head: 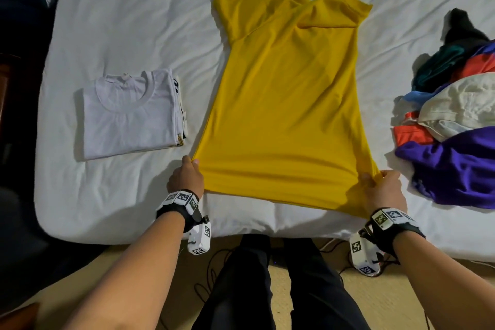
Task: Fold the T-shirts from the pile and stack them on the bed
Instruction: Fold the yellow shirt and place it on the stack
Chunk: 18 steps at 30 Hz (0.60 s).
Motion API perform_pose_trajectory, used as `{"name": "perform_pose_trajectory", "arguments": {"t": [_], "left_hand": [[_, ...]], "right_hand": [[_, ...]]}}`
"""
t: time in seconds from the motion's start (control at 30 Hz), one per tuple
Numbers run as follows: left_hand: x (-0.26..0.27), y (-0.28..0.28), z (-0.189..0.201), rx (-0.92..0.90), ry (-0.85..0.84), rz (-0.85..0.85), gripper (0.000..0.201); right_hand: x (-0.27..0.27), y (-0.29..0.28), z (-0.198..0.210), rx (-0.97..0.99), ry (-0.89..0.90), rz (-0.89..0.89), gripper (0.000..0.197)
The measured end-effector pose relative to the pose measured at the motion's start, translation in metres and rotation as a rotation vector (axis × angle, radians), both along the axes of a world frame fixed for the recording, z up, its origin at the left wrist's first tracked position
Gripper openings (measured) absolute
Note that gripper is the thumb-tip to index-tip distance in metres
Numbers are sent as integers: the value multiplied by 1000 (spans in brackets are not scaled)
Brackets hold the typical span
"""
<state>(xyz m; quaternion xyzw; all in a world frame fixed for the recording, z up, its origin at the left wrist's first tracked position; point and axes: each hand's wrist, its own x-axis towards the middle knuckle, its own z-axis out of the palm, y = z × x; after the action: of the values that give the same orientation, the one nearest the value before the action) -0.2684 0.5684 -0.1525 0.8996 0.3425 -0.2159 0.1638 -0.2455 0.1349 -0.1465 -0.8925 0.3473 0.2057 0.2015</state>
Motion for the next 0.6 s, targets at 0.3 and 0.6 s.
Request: {"name": "perform_pose_trajectory", "arguments": {"t": [0.3, 0.6], "left_hand": [[26, -122, 3, 19, -62, -741, 73], [40, -103, -42, 82, 75, -929, 74]], "right_hand": [[4, 86, -6, -36, -80, 622, 68], [4, 91, -44, -96, 93, 800, 70]]}}
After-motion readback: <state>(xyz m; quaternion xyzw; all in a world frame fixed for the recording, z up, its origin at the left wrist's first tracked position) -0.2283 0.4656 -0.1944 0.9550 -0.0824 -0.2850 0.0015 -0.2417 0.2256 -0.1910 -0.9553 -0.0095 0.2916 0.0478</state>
